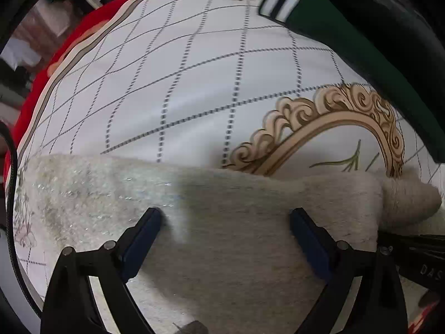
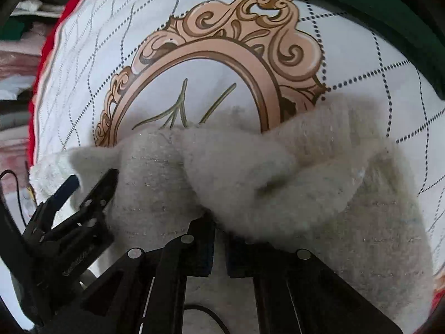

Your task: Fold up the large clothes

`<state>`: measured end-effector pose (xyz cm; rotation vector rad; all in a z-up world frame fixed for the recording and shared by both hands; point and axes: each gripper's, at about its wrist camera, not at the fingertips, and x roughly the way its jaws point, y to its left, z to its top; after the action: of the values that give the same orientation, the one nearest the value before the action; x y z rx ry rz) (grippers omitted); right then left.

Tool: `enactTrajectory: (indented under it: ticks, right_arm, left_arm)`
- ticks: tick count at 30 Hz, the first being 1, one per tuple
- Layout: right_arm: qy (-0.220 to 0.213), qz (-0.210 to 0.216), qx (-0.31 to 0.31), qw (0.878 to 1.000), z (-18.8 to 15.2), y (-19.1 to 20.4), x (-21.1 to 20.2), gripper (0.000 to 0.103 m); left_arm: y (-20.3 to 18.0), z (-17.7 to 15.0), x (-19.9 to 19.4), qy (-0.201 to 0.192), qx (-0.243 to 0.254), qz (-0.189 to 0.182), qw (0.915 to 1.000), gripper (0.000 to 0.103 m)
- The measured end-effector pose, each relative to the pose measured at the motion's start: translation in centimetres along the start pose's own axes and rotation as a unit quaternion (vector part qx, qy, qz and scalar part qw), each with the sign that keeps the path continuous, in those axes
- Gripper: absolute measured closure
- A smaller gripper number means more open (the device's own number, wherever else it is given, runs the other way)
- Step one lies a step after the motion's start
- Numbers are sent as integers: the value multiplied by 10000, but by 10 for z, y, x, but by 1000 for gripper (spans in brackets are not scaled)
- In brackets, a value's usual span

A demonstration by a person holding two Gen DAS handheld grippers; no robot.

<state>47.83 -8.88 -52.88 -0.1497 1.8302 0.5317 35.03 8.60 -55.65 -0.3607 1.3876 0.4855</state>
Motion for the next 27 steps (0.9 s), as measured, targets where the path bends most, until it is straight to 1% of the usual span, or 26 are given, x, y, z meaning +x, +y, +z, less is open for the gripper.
enactTrajectory:
  ticks: [2,4,6,7,9,11,12,13,15,16,17,18,19,20,22,23,24,25,26,27]
  right_arm:
    - [47,-27,-99,9999,3,3,-3,99]
    - [44,-13,-38,10000,0,3,-15,98]
    - [-93,51,63,9999,-12,3,-39,94]
    - [-203,86,81,9997,-17,4,-50,93]
    - [-396,286,77,9988,-33,4,-72,93]
    - [-380,508,52,9980,-44,10,-81,93]
    - [-260,490,-125,9984,-48,17,-75,93]
    - [-138,309,-284,9990,-55,26,-64,93]
    - [148,-111,-486,9986,-56,31,-30,93]
    - [239,-313,-593,9975,-53,32,-6,94]
    - [174,-323,-579,9976,-50,33,2,94]
    - [309,-343,-485,9978,-48,32,-1,94]
    - [404,-322,-430,9977,-46,31,-4,94]
    - [465,-255,-403,9978,-46,28,-7,94]
    - [386,-48,-351,9986,-51,20,-21,94]
    - [296,16,-362,9989,-57,18,-30,94]
    - [175,70,-391,9991,-65,16,-41,93]
    - [50,161,-390,9991,-75,13,-53,92]
    - [-52,325,-343,9989,-86,9,-64,83]
    - [-131,571,-247,9980,-99,6,-73,65]
  left_arm:
    - [13,-2,-7,50,-227,-63,9997,7]
    - [38,-14,-24,29,-551,-181,9983,7]
    - [64,-34,-45,-52,-837,-214,9962,7]
    - [77,-46,-55,-79,-970,-183,9951,7]
    - [96,-64,-71,-127,-1213,-139,9924,7]
    - [109,-87,-84,-91,-1422,86,9898,7]
    - [112,-98,-88,-65,-1518,151,9883,7]
    - [120,-108,-92,-29,-1657,230,9859,7]
    - [132,-131,-98,41,-1946,343,9803,7]
    - [139,-142,-100,108,-2122,368,9765,7]
    - [140,-154,-103,171,-2258,391,9732,7]
    - [146,-165,-101,269,-2432,364,9689,7]
    - [152,-175,-96,382,-2606,249,9644,7]
    - [151,-178,-89,466,-2748,110,9603,7]
    - [159,-197,-73,658,-3269,-464,9416,7]
    - [163,-207,-62,739,-3569,-830,9275,8]
    - [164,-212,-54,788,-3752,-1045,9177,8]
    - [166,-216,-46,772,-3962,-1301,9056,9]
    - [167,-218,-39,714,-4100,-1477,8972,9]
    - [169,-218,-34,650,-4199,-1523,8923,10]
